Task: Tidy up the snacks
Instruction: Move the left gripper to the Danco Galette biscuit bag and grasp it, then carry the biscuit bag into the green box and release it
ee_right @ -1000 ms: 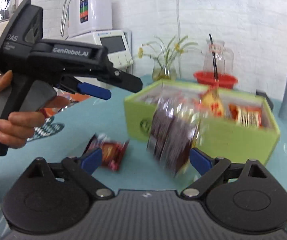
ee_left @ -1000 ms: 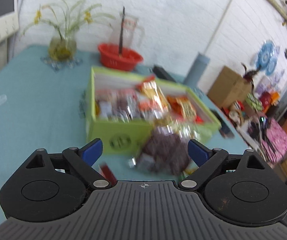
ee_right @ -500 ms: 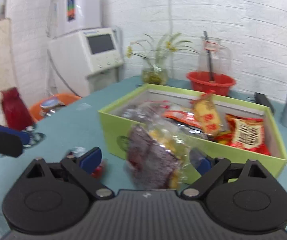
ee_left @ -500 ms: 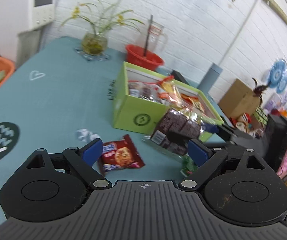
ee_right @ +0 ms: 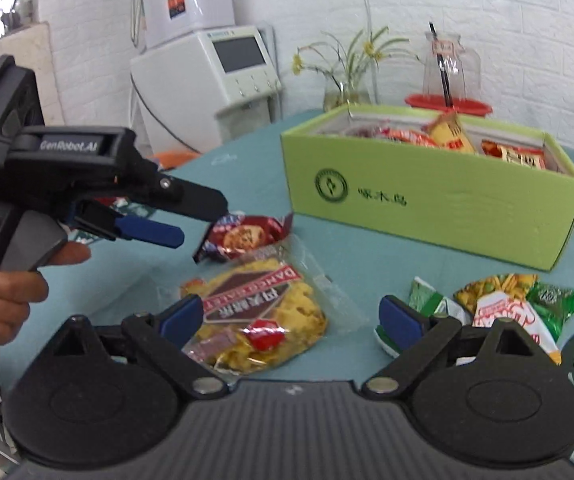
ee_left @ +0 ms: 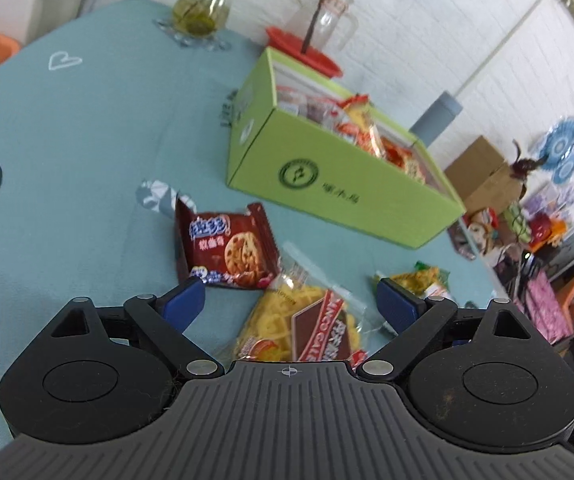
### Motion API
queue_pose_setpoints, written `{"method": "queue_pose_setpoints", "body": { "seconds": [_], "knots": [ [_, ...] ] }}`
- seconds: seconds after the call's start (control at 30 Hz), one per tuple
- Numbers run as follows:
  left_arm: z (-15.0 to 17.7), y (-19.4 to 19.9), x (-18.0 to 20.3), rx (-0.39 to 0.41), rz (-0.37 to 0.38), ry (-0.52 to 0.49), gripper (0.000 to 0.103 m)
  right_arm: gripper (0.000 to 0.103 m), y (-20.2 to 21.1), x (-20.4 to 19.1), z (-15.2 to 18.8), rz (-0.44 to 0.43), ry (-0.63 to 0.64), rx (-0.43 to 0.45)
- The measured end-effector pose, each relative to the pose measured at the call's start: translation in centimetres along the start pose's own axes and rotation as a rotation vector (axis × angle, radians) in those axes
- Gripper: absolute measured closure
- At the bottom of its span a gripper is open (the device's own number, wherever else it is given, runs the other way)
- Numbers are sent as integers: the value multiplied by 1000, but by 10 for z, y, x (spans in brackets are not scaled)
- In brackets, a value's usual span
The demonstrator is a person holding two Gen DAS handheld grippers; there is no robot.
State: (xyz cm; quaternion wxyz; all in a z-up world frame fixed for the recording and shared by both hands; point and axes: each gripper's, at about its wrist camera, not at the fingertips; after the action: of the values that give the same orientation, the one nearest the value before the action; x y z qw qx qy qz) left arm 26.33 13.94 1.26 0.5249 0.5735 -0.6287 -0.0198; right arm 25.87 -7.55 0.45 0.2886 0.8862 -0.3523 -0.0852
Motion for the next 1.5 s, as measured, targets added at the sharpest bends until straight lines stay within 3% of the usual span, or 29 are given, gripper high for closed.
{"method": "queue_pose_setpoints", "body": {
  "seconds": [0.2, 0.3, 0.37, 0.63, 0.77, 0.97, 1.0, 1.03, 1.13, 1.2, 1.3, 1.5],
  "knots": [
    [7, -18, -3, -71, 5, -14, 25, 10, -14, -15, 10, -113, -28, -31],
    [16, -23, 2, -129, 42, -30, 25, 10, -23, -25, 10, -116, 1, -58],
    [25, -21, 8, -126, 26, -63, 24, 9, -23, -30, 11, -127, 17, -60],
    [72, 0, 26, -186, 52, -135, 24, 9, 5, -40, 28, -88, 35, -72],
    [70, 2, 23, -143, -4, -126, 24, 10, 22, -42, 35, -30, 22, -47],
    [63, -6, 23, -134, -1, -137, 25, 9, 17, -58, 39, -8, 28, -57],
    [64, -7, 25, -129, -8, -157, 29, 9, 15, -61, 39, 6, 40, -48],
    [67, -9, 28, -124, -13, -184, 46, 9, 12, -62, 38, 17, 49, -54],
    [72, -9, 33, -102, -40, -237, 53, 17, 10, -61, 35, 6, 34, -39],
    [70, -6, 31, -101, -36, -201, 54, 23, 11, -60, 33, 16, 33, -35],
    [58, 2, 36, -79, -6, -156, 55, 24, 16, -58, 25, 28, 37, -11],
    [8, 7, 69, 4, 12, -161, 54, 24, 15, -42, -14, 80, 97, 73]
  ]
}}
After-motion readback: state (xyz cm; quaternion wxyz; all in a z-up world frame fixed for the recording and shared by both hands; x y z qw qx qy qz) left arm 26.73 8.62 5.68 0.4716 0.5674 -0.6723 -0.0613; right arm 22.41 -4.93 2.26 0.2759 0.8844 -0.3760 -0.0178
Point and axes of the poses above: each gripper's, at about its wrist camera, not at the fingertips, and y roughly against the way its jaws point, x to its right, z to its underside, and after that the axes turned 13 degrees about y, right-handed
